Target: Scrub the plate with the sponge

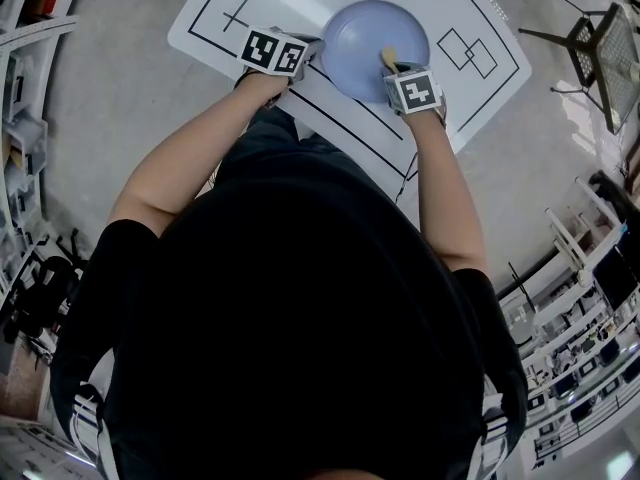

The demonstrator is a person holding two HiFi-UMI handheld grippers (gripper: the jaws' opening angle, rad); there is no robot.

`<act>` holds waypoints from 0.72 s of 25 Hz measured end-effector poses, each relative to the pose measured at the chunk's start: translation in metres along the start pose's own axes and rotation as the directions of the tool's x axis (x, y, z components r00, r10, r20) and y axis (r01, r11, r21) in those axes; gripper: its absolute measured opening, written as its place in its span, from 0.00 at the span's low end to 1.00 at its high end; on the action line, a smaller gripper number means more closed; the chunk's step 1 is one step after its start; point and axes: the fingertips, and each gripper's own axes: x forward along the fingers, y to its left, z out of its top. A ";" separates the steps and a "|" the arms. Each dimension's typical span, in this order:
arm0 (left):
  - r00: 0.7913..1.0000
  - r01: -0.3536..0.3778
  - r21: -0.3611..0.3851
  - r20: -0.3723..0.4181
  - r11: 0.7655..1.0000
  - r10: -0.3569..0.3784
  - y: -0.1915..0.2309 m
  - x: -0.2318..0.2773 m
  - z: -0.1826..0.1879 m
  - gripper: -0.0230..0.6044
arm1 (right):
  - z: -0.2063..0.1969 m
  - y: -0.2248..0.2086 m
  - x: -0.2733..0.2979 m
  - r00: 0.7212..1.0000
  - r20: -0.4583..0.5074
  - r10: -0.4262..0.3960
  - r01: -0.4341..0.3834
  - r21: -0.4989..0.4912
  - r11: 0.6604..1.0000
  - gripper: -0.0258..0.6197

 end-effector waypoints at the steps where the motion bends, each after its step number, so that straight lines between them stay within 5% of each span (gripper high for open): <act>1: 1.000 -0.001 0.000 0.001 1.000 0.001 0.000 0.000 0.000 0.10 | -0.001 0.004 0.001 1.000 0.001 0.004 -0.004 -0.005 1.000 0.10; 18: 1.000 0.003 -0.004 0.003 1.000 -0.003 0.000 0.000 0.000 0.10 | 0.015 0.063 0.018 0.996 -0.020 0.083 -0.084 -0.119 0.989 0.10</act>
